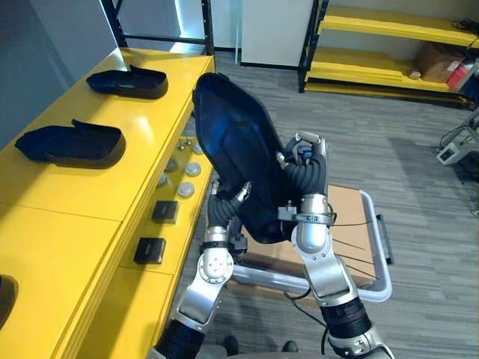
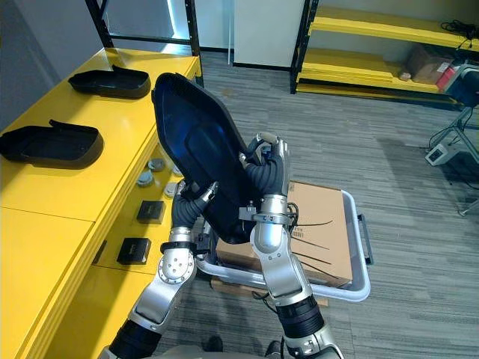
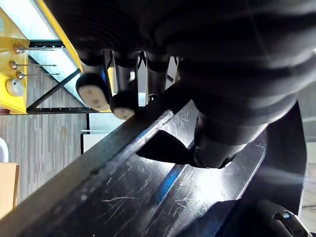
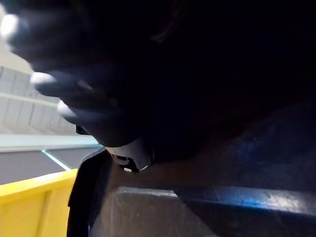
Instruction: Walk over and take plastic housings, then place them on the shelf
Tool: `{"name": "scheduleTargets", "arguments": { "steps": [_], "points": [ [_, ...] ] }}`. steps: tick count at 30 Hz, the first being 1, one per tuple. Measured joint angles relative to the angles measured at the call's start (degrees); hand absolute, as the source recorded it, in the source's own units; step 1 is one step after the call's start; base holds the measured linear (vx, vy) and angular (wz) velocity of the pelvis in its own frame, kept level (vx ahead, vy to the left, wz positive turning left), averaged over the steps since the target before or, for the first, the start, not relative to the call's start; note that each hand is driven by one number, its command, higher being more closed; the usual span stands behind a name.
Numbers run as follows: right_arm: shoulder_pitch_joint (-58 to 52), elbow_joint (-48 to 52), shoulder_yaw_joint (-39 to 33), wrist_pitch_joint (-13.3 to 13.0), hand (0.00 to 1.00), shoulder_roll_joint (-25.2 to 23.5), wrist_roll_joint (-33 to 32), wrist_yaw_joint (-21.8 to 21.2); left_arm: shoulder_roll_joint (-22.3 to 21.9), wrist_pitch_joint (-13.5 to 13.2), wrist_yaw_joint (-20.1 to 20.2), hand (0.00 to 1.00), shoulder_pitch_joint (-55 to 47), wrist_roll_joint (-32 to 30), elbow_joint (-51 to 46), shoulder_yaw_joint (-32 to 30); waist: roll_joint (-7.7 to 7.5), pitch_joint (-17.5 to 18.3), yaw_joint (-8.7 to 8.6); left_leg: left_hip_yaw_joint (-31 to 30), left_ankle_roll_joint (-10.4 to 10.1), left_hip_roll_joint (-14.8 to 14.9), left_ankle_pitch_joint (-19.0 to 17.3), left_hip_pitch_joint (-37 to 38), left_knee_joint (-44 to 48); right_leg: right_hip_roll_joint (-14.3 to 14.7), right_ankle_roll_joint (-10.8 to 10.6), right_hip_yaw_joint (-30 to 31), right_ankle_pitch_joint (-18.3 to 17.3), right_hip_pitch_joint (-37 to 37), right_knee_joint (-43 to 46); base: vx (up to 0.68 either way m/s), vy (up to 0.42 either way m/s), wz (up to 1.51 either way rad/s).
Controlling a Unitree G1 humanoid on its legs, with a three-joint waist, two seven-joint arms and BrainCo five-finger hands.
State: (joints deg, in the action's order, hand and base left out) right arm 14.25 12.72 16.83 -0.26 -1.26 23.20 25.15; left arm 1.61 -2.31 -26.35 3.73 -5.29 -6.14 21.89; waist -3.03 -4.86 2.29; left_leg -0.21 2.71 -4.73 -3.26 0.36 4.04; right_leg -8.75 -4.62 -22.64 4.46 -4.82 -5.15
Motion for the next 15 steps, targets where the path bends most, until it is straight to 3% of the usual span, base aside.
{"name": "scheduleTargets", "arguments": {
  "steps": [5,9,11,15],
  "points": [
    [0.1,1.8,-0.8,-2.7,0.00,5.0,-4.4,-4.6,0.5,0.0,2.1,1.00,-0.3,-0.9,-0.4,-1.0,0.00,0.0,-0.02,0.4,0.0,0.0,0.0,0.2,0.0,0.0,0.1,0.4,0.2,-0.1,0.0,-0.03,0.007,-0.04],
    [0.1,9.1,-6.0,-6.8,0.00,10.5,-10.0,-8.2,0.8,0.0,4.2,1.00,-1.0,-2.2,-2.3,-3.7,-0.01,0.0,-0.15,0.4,0.0,0.0,0.0,0.4,0.0,0.0,0.1,0.5,0.2,-0.1,0.1,-0.02,0.002,-0.01],
    [0.1,11.8,-15.3,-10.3,0.00,12.3,-14.3,-9.1,0.9,-0.2,5.2,1.00,-3.2,-2.9,-4.7,-5.4,-0.06,0.2,-0.74,0.5,0.0,0.0,0.0,0.5,-0.1,0.0,0.1,0.6,0.2,-0.1,0.2,0.00,0.000,0.00],
    [-2.7,11.8,-30.9,-13.1,0.00,12.7,-22.0,-9.0,0.8,-0.4,5.8,1.00,-5.7,-3.3,-5.3,-9.2,0.05,1.5,-1.78,0.6,0.0,0.0,0.0,0.5,-0.3,0.0,0.1,0.6,0.2,0.0,0.2,0.00,0.000,0.00]
  ]
}}
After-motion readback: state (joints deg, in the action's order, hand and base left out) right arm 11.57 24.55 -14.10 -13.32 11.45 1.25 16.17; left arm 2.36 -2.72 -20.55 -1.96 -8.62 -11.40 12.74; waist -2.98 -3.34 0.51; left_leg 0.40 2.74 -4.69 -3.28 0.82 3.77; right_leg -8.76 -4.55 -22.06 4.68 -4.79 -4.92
